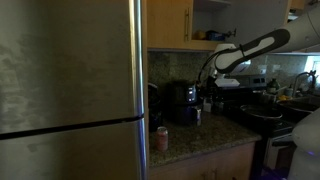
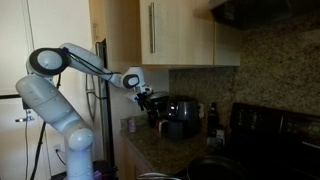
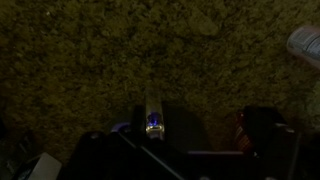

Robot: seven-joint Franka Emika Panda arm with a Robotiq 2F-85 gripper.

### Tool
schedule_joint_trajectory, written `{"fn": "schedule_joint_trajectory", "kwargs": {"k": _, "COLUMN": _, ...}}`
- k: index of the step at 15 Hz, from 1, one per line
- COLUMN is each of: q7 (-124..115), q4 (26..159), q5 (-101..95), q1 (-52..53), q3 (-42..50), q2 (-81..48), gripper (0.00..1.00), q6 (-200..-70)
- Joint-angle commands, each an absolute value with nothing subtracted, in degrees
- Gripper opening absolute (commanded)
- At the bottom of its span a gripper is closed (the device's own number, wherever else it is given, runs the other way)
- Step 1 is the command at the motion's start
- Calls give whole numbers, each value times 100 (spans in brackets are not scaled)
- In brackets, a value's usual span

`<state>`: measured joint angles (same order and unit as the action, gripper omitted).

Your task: Turn off the coffee maker

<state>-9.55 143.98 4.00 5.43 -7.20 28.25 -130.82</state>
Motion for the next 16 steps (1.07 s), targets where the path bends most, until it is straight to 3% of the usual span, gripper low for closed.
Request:
{"fn": "schedule_joint_trajectory", "kwargs": {"k": 1, "q7": -1201, "q4": 14206, "q5": 314, "q1": 405, "q3": -791, "q2": 2341, "gripper": 100, "q6": -13563}}
{"fn": "schedule_joint_trajectory", "kwargs": {"k": 6, "q7": -1263, "q4": 14234, "q5": 419, "q1": 490, "q3": -733, "q2": 2478, "gripper": 100, "q6": -13454}}
{"fn": "schedule_joint_trajectory", "kwargs": {"k": 16, "q7": -1822, "q4": 14009, "q5": -25, "q1": 251, "q3": -953, "q2": 1543, "gripper": 100, "q6": -15161}}
